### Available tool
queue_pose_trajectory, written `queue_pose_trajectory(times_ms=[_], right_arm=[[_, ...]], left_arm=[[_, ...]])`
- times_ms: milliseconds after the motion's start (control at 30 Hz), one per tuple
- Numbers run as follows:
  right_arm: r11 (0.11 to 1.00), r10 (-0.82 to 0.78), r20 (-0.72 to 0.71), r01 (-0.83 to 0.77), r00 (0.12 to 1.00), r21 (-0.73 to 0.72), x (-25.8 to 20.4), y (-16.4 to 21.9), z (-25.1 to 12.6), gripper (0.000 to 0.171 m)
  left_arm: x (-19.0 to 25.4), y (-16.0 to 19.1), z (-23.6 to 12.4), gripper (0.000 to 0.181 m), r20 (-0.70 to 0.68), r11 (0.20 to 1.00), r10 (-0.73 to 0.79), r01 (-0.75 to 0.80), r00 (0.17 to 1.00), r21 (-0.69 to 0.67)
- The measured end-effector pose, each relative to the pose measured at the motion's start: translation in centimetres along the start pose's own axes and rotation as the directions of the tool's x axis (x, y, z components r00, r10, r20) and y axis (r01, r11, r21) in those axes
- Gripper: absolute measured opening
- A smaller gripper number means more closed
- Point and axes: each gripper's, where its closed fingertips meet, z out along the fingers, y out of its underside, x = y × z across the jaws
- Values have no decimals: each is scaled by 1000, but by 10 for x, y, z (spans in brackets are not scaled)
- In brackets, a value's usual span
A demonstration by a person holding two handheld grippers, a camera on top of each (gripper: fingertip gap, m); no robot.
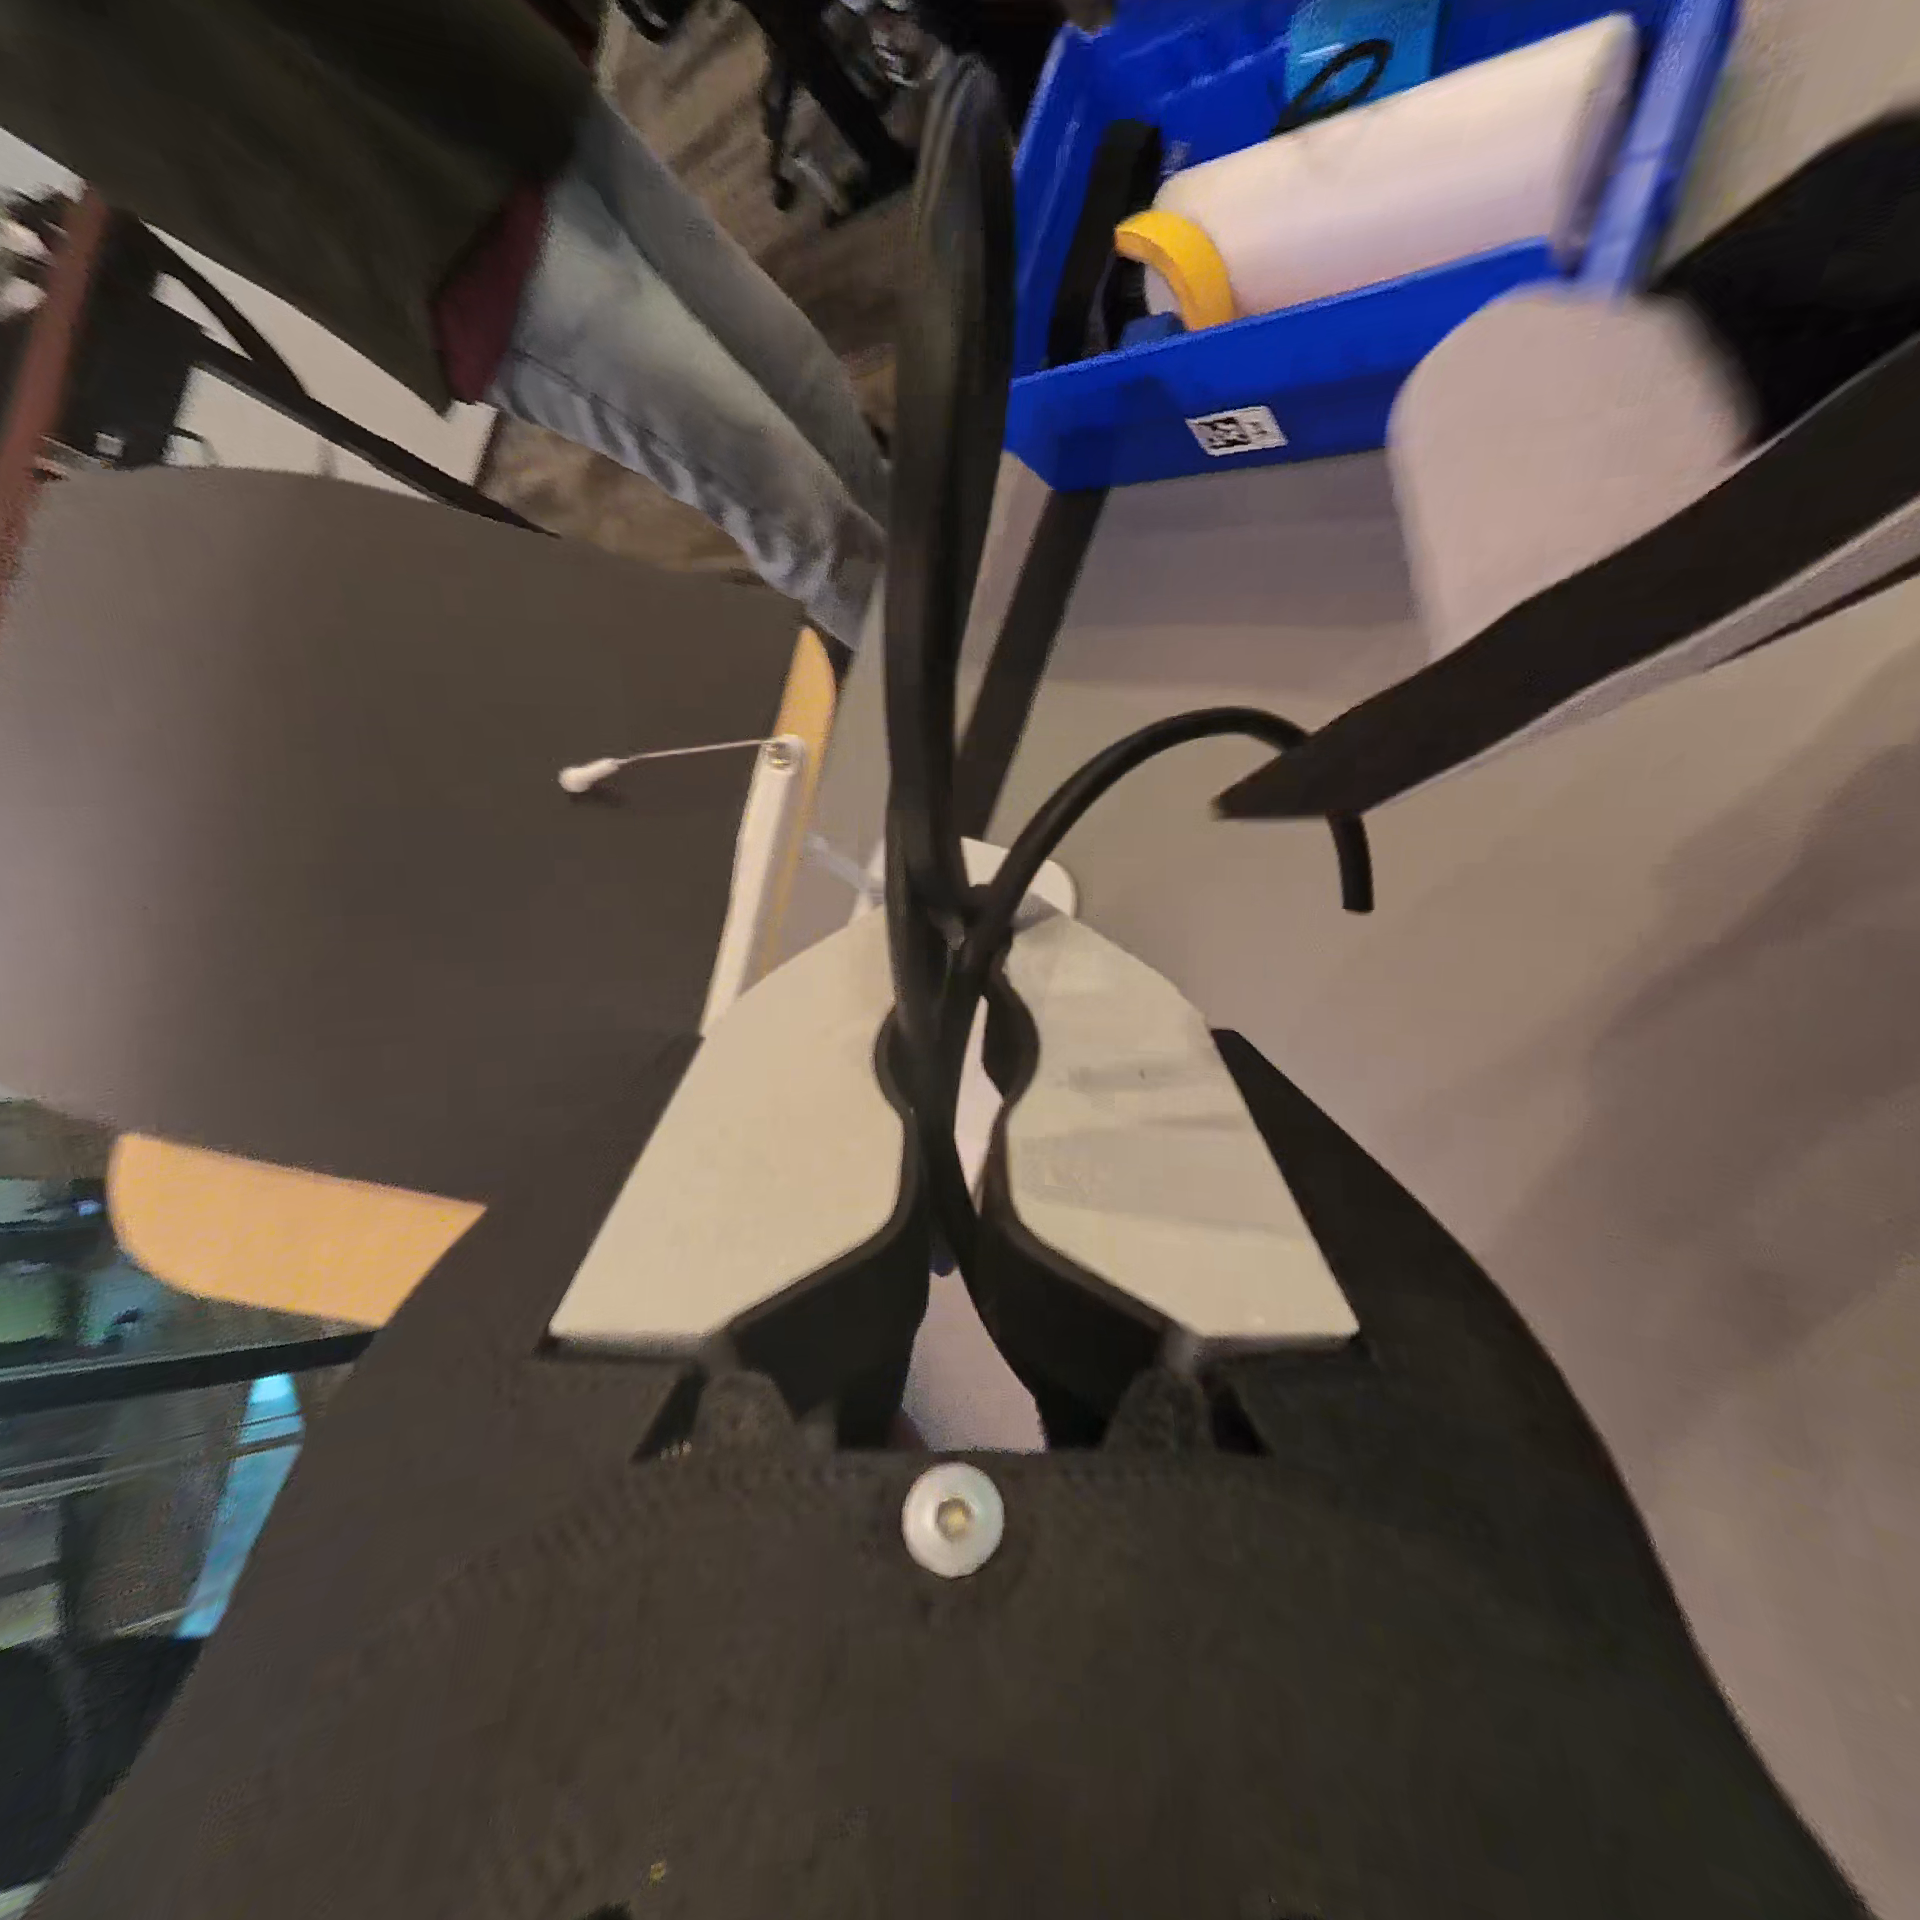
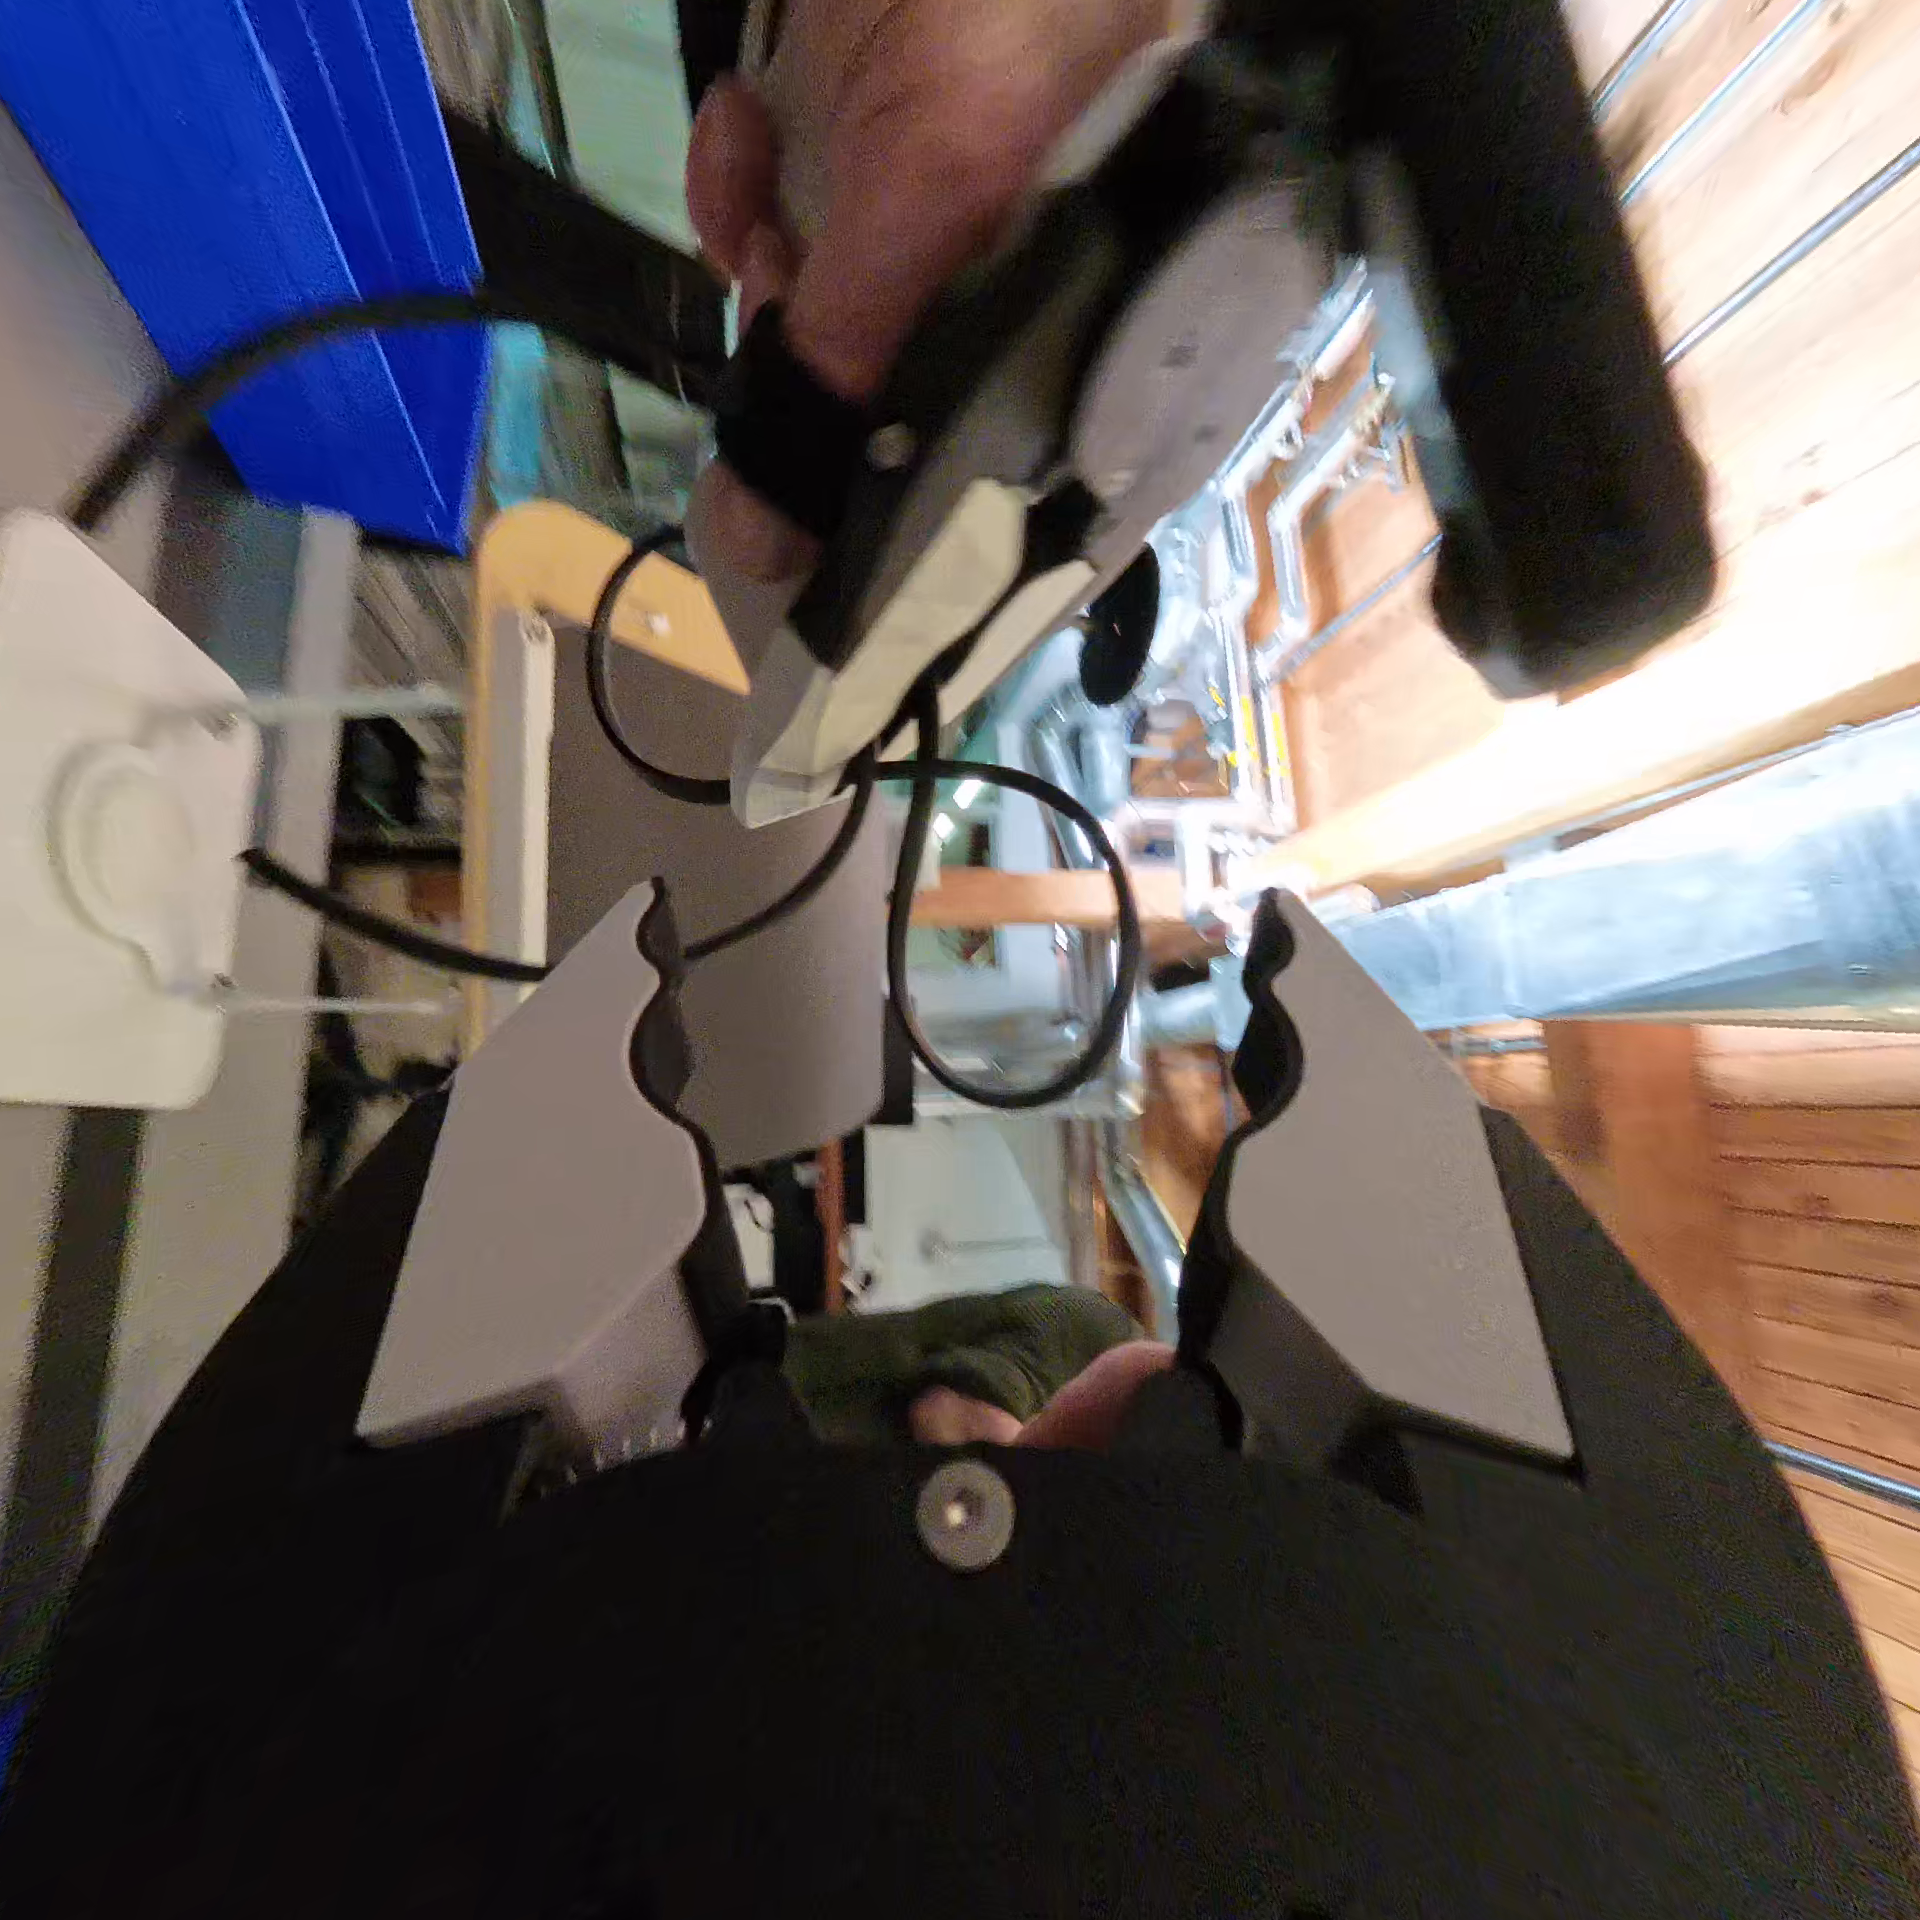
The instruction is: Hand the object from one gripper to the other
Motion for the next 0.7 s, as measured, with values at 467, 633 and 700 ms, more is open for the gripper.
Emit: queue_pose_trajectory(times_ms=[467,633,700], right_arm=[[984,-57,-57,46,997,-172,-36,28,33,37],[986,-9,-60,-2,998,-168,-34,33,31,4],[986,17,-54,-26,998,-162,-34,32,30,4]], left_arm=[[35,3,10,4,-220,974,91,-132,971,-184],[37,4,13,3,-225,972,98,-142,969,-190],[37,4,12,3,-229,973,95,-139,969,-186]])
